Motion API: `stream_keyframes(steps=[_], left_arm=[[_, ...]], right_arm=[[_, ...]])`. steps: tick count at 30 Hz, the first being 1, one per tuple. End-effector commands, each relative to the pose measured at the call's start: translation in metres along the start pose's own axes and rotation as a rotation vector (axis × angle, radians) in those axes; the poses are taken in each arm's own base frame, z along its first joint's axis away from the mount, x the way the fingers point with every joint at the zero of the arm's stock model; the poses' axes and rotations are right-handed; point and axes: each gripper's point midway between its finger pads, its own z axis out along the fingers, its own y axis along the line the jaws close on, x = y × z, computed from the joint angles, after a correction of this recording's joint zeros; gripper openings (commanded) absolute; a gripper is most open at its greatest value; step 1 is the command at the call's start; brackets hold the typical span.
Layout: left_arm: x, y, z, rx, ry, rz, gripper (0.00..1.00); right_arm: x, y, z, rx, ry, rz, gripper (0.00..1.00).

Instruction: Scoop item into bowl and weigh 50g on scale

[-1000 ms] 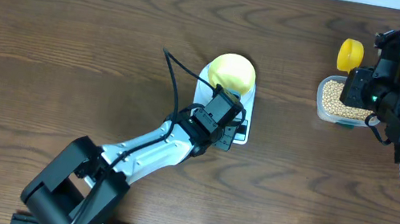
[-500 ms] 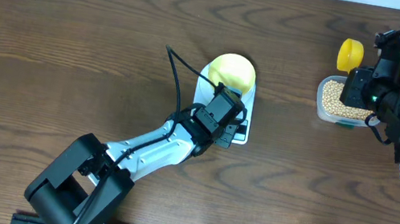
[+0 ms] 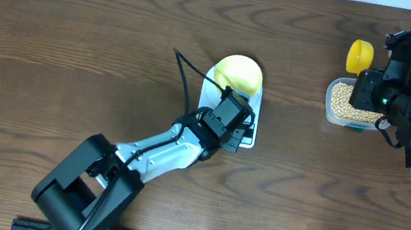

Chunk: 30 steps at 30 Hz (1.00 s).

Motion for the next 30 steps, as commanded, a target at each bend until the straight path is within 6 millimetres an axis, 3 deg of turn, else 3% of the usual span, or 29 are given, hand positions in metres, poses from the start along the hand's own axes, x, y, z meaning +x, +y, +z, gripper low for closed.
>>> stream_keyframes(steps=[1, 14, 30], left_arm=[[0.006, 0.005, 0.008, -0.027, 0.015, 0.018, 0.07], [0.008, 0.005, 0.009, -0.030, 0.023, 0.018, 0.07], [0.028, 0.012, 0.018, -0.058, 0.094, 0.010, 0.07]], right_arm=[[-0.002, -0.001, 0.001, 0.008, -0.003, -0.014, 0.01], [-0.001, -0.001, 0.001, 0.008, 0.000, -0.014, 0.01], [0.000, -0.002, 0.001, 0.009, 0.005, -0.013, 0.01]])
